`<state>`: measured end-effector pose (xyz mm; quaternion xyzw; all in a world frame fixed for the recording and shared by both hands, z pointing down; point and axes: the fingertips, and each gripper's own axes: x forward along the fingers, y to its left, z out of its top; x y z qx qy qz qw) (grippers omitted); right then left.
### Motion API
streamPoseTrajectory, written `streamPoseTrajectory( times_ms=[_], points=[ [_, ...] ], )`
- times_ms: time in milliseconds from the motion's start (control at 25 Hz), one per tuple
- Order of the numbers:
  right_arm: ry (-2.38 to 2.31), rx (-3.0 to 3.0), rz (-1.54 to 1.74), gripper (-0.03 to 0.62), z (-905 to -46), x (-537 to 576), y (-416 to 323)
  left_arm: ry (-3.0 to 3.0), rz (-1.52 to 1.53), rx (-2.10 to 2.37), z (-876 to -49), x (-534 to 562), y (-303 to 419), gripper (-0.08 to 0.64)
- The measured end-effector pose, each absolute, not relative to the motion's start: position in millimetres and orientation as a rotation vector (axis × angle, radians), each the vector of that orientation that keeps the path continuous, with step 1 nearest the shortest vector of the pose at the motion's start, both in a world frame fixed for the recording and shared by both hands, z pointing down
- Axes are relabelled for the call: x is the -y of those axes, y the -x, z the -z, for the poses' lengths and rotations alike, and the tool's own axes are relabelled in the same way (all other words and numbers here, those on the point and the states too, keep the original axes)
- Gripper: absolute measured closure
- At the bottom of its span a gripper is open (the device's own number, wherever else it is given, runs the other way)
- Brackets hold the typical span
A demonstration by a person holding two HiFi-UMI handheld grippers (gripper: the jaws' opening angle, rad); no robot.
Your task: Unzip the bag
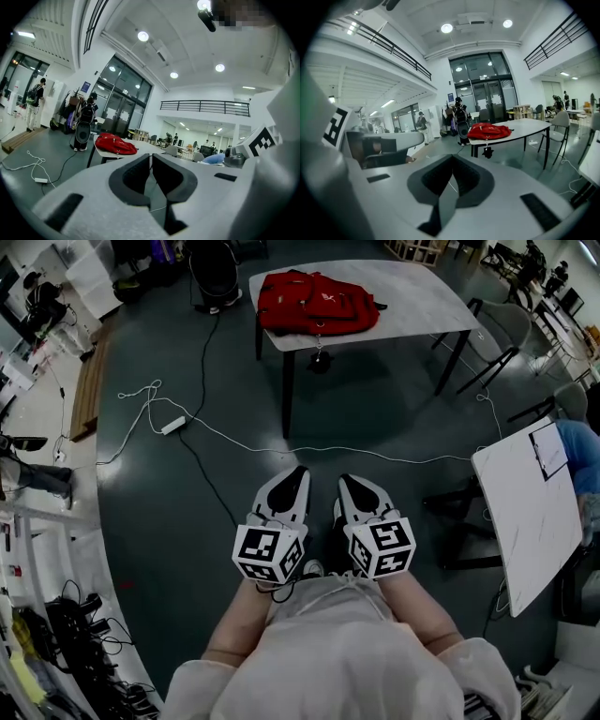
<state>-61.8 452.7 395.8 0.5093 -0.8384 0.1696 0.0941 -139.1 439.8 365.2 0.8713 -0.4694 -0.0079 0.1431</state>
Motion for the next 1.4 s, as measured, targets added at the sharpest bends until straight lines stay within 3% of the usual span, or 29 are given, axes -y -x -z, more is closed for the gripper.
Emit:
streamPoseTrajectory(
  times_ms=[560,1400],
  points=[
    [-1.37,2.528,-0.582,0.565,-421,-324,50,-2.418,-0.058,1.468,-391,-319,132,0.526],
    [-1.242,2.47,-0.648,0.565,-456,-86,-26,-2.261,-0.142,1.532,-431,-90,68,0.525]
  ],
)
